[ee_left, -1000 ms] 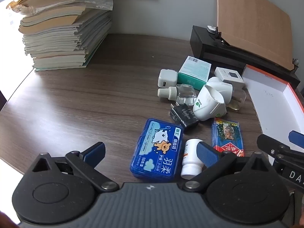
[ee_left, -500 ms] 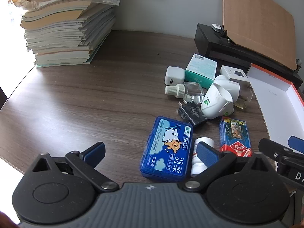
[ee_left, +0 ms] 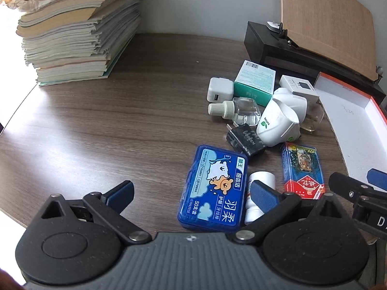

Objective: Organize rigid objects
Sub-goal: 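Move the left tool to the blue box while the right tool approaches the red card box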

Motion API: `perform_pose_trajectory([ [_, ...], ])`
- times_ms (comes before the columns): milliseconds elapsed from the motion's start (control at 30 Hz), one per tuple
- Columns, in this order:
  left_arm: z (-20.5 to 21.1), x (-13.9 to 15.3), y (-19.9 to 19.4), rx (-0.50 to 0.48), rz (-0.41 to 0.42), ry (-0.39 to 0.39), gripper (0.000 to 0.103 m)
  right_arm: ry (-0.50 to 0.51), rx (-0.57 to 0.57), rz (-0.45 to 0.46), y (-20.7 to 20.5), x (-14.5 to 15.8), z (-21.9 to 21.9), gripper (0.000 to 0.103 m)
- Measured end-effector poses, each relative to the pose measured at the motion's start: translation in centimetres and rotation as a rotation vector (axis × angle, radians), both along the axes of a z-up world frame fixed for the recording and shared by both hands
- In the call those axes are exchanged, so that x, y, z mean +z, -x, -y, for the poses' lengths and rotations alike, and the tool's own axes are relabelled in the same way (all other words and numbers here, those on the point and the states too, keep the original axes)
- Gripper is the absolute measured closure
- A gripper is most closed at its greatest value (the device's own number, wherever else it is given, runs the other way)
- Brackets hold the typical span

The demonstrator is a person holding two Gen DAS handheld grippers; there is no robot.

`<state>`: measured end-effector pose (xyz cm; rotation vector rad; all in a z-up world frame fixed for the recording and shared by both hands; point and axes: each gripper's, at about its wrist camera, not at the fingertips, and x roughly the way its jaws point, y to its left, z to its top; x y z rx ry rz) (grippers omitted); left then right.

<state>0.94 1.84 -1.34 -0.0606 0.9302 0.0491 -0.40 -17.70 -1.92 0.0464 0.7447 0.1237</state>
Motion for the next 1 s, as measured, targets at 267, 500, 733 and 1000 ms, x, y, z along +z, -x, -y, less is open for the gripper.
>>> perform_pose_trajectory([
  [267,-0.05,-0.36,-0.34,-0.004,-0.010,0.005,0.000,0.003,0.005,-0.013,-0.35,-0.31,-0.34,0.011],
  [500,0.03,-0.77,-0.64,-0.004,-0.020,0.002,0.000,0.001,0.003,-0.020,-0.61,-0.53,-0.47,0.011],
  [733,0.19,-0.94,-0.77,-0.014,-0.025,0.002,0.000,-0.002,-0.003,-0.029,-0.82,-0.79,-0.47,0.011],
  [1000,0.37,-0.98,-0.79,-0.013,-0.024,0.000,0.000,-0.001,-0.005,-0.030,-0.83,-0.89,-0.43,0.011],
])
